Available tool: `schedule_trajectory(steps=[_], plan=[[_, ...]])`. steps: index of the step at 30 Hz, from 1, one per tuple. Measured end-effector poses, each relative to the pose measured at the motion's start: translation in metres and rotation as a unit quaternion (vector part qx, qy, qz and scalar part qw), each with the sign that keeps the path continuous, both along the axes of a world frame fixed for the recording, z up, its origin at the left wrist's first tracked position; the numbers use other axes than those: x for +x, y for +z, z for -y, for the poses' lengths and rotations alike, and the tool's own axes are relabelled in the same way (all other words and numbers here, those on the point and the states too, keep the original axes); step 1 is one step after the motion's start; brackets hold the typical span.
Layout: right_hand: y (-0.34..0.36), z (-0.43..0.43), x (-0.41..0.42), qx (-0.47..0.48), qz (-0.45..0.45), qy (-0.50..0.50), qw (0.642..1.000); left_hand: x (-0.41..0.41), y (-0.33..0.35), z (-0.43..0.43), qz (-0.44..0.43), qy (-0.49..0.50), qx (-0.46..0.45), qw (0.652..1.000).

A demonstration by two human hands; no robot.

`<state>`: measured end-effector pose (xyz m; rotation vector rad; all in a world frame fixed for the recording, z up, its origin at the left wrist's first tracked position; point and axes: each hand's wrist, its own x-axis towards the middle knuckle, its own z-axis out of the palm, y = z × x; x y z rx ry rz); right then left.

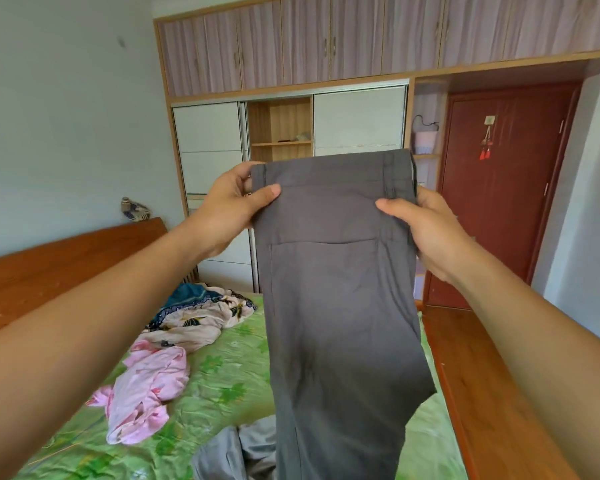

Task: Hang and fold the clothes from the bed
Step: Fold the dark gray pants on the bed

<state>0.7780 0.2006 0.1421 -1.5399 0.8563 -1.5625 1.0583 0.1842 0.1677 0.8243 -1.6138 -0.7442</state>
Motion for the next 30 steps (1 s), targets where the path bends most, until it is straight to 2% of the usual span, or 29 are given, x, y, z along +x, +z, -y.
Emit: schedule_trajectory(steps=[3, 6, 9, 12, 14, 16, 19, 24, 26, 30], plan=[[-0.004, -0.007, -0.006, -0.012, 0.005, -0.017, 1.000, -0.014, -0.009, -0.008, -0.015, 0.009, -0.055, 0.998], [0.000, -0.030, -0.012, -0.032, 0.025, 0.002, 0.999, -0.020, -0.003, -0.026, -0.045, -0.023, -0.093, 0.994], [0.011, -0.049, -0.016, -0.120, 0.025, 0.001, 0.992, -0.024, 0.015, -0.049, -0.068, -0.089, -0.128, 0.985], [0.019, -0.052, -0.019, -0.224, -0.005, -0.035, 0.974, -0.025, 0.028, -0.056, -0.031, -0.118, -0.186, 0.975], [0.019, -0.047, -0.019, -0.236, -0.011, -0.034, 0.971, -0.025, 0.028, -0.046, -0.010, -0.128, -0.202, 0.971], [0.013, -0.038, -0.019, -0.221, -0.029, -0.056, 0.973, -0.024, 0.020, -0.023, 0.013, -0.121, -0.195, 0.973], [-0.011, -0.018, -0.024, -0.148, -0.097, -0.100, 0.979, -0.020, -0.008, 0.027, 0.105, -0.085, -0.199, 0.971], [-0.077, 0.004, -0.024, -0.007, -0.185, -0.169, 0.968, -0.016, -0.092, 0.091, 0.239, -0.088, -0.101, 0.962], [-0.111, 0.009, -0.021, 0.035, -0.245, -0.174, 0.953, -0.016, -0.133, 0.107, 0.286, -0.104, -0.070, 0.950], [-0.203, 0.023, -0.028, 0.106, -0.389, -0.174, 0.898, -0.015, -0.221, 0.130, 0.383, -0.149, -0.030, 0.911]])
